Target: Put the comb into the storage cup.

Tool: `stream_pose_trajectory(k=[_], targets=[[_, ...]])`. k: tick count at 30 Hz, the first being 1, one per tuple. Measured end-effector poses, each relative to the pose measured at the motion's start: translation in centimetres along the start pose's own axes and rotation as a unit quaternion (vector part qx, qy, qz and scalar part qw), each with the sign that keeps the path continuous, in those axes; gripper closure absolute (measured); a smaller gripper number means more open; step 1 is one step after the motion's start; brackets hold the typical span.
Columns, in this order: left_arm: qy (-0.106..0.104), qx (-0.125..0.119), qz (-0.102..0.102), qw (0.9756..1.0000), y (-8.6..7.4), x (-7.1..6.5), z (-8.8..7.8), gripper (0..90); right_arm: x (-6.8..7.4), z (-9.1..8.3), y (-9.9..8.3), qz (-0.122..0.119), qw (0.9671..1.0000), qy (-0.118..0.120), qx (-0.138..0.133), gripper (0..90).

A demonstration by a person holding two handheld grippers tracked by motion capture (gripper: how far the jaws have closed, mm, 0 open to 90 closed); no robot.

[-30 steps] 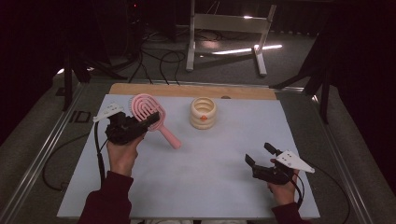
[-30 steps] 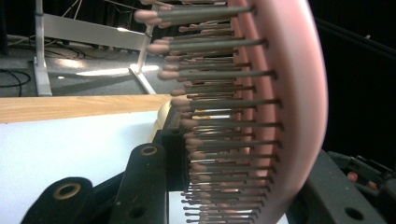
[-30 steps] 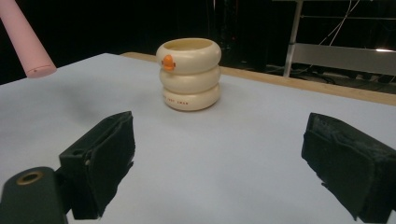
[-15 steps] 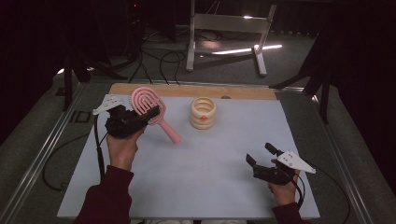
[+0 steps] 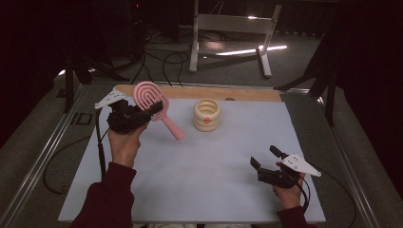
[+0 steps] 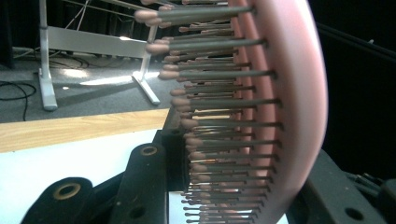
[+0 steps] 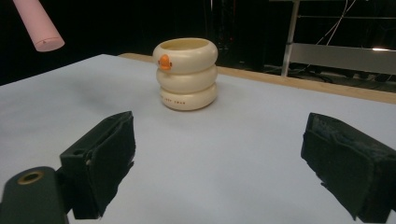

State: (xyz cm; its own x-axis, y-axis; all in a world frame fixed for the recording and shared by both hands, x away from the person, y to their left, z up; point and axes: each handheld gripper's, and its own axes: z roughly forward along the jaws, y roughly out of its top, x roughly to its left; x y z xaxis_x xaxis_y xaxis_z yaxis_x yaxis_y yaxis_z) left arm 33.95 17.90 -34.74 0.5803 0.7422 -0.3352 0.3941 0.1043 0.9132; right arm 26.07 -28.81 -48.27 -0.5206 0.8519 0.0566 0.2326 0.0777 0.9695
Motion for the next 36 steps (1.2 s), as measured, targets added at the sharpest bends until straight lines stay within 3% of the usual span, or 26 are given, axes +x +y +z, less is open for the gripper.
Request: stream_pose_trajectory(k=[12,36], targets=[[0.013,0.007,0.012,0.9998,1.0,0.2,0.7,64.2,-0.1,-0.1,0.0,0.0,1.0,-0.003,0.0,9.7],[0.018,0.009,0.031,0.9993,2.4,0.5,2.1,64.2,-0.2,-0.2,0.0,0.001,1.0,-0.002,-0.001,9.7]])
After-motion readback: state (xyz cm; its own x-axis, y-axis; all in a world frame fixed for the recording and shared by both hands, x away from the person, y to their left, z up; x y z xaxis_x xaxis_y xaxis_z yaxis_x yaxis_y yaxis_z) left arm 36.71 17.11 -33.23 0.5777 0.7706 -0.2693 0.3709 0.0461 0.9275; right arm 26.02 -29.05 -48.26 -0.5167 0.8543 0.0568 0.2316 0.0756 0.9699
